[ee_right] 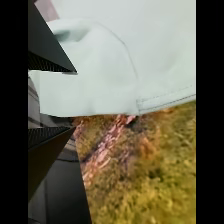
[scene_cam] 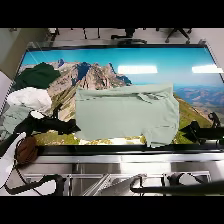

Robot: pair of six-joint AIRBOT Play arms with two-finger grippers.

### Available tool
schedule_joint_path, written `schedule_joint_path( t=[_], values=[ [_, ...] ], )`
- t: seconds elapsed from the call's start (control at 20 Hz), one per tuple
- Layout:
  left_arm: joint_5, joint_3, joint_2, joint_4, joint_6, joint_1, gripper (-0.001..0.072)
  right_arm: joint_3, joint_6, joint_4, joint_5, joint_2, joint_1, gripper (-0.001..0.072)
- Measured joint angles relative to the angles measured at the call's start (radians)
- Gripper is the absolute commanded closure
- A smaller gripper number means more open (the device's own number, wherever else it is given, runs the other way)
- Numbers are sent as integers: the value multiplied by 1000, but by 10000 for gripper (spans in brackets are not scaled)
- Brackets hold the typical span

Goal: Fold the shirts.

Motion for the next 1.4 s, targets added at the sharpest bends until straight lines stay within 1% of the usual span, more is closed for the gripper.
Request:
schedule_joint_path(
  t=[0.2,0.35,0.4,0.45,0.5,0.55,0.65,0.7,0.75,0.85,0.9,1.0,1.1,1.2,1.25,1.4],
  values=[
    [1,47,1,-14,12,0,693,-66,-17,3,-27,-43,51,321],
    [-8,79,1,-19,18,0,693,-89,-52,58,-37,-90,109,341],
    [-12,88,1,-19,18,0,693,-93,-73,78,-49,-107,124,460],
    [-18,98,1,-19,17,1,693,-95,-96,101,-65,-121,134,609],
    [-25,109,1,-19,17,4,694,-97,-122,129,-77,-134,141,631],
    [-37,122,1,-19,17,9,694,-94,-146,145,-77,-140,145,691],
    [-72,154,1,-1,3,28,695,-79,-168,165,-32,-137,150,693],
    [-96,170,1,26,-11,38,695,-72,-156,165,8,-121,152,693],
    [-127,187,2,69,-35,49,695,-69,-118,132,35,-98,154,693],
    [-188,203,3,160,-80,65,694,-63,-7,13,72,-27,155,693],
    [-220,205,5,212,-105,72,694,-62,66,-72,97,15,156,693],
    [-272,187,24,282,-136,83,694,-60,174,-207,127,105,156,693],
    [-290,159,52,330,-158,92,694,-58,232,-270,150,185,157,693],
    [-296,148,79,354,-166,95,694,-47,241,-269,150,236,158,693],
    [-299,155,87,362,-168,92,694,-36,220,-241,139,248,158,693],
    [-284,226,94,356,-176,59,695,25,122,-95,86,242,158,692]
  ],
)
